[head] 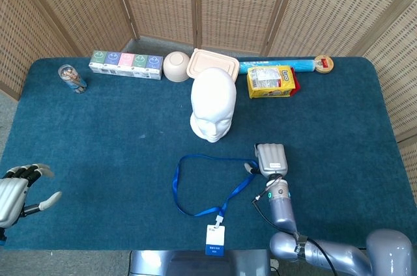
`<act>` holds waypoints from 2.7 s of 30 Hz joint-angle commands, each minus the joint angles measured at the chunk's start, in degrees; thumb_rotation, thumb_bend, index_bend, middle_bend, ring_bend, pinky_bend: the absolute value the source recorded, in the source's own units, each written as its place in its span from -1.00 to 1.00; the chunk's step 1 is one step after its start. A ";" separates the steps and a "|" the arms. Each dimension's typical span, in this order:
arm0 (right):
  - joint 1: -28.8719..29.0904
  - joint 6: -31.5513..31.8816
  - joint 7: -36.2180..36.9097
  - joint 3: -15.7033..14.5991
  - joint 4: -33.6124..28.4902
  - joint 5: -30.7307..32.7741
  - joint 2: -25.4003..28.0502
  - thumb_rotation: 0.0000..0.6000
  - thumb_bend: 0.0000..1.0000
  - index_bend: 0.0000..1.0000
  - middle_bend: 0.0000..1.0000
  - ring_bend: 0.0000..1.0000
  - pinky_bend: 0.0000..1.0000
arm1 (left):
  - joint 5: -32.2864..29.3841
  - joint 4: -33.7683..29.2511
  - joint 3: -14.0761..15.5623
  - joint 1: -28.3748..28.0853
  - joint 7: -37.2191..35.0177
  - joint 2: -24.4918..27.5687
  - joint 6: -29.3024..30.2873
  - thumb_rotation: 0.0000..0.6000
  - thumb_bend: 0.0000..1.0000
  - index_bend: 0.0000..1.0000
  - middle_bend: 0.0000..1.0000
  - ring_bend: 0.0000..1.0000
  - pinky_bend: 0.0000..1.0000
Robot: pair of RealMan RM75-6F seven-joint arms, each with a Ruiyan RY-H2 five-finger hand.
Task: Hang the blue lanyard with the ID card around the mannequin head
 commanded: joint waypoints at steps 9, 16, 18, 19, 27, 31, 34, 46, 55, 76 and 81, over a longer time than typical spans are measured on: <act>0.60 -0.99 0.35 0.25 2.34 0.85 -1.07 0.33 -0.36 -0.03 1.00 1.00 1.00 | -0.18 0.61 0.01 -0.08 -0.46 -0.09 -0.02 -0.89 -0.82 -0.25 -0.38 -0.43 -0.52; 0.74 -1.39 0.75 0.60 2.87 1.20 -0.90 0.50 -0.24 0.03 1.00 1.00 1.00 | -0.34 0.79 0.06 -0.17 -0.49 -0.35 -0.21 -0.90 -0.82 -0.26 -0.38 -0.43 -0.52; 0.78 -1.61 0.78 0.60 2.94 1.39 -0.86 0.51 -0.22 0.05 1.00 1.00 1.00 | -0.35 0.80 0.06 -0.24 -0.41 -0.41 -0.31 -0.90 -0.82 -0.25 -0.38 -0.43 -0.52; 0.80 -1.62 0.77 0.57 2.99 1.39 -0.87 0.51 -0.21 0.05 1.00 1.00 1.00 | -0.36 0.80 0.07 -0.26 -0.39 -0.44 -0.35 -0.90 -0.82 -0.25 -0.38 -0.43 -0.52; 1.20 -2.15 0.39 0.48 3.33 1.87 -0.92 0.55 -0.19 0.07 1.00 1.00 1.00 | -0.60 0.73 0.08 -0.37 -0.17 -0.52 -0.53 -0.91 -0.82 -0.26 -0.38 -0.43 -0.52; 1.46 -2.32 -0.22 0.34 3.19 2.24 -0.85 0.54 -0.16 0.07 1.00 1.00 1.00 | -0.64 0.67 0.16 -0.40 -0.31 -0.46 -0.66 -0.91 -0.82 -0.25 -0.38 -0.43 -0.52; 1.67 -2.42 -0.53 0.38 3.06 2.61 -0.86 0.54 -0.13 0.08 1.00 1.00 1.00 | -0.55 0.64 0.17 -0.41 -0.52 -0.38 -0.58 -0.89 -0.82 -0.26 -0.38 -0.43 -0.52; 2.41 -1.98 -1.13 0.68 2.35 3.15 -1.06 0.72 -0.03 0.17 1.00 1.00 1.00 | -0.67 1.18 0.23 -0.37 -1.42 -0.20 -0.57 -0.91 -0.82 -0.25 -0.38 -0.43 -0.52; 2.14 -1.33 -0.62 0.20 0.55 2.65 -0.59 0.79 0.02 0.19 1.00 1.00 1.00 | -1.45 1.75 -0.08 -0.97 -1.55 -0.40 -1.62 -0.90 -0.82 -0.25 -0.38 -0.43 -0.52; 1.84 -0.18 0.53 -0.35 -3.05 1.72 -0.12 0.80 0.03 0.21 1.00 1.00 1.00 | -6.23 1.15 -5.71 -10.34 12.52 -5.18 -10.42 -0.90 -0.79 -0.21 0.08 0.11 -0.08; 1.78 -0.10 0.98 -0.56 -3.77 1.20 0.11 0.80 0.03 0.22 1.00 1.00 1.00 | -13.61 1.73 -9.70 -16.94 20.60 -9.70 -16.71 -0.86 -0.79 -0.20 0.12 0.14 -0.02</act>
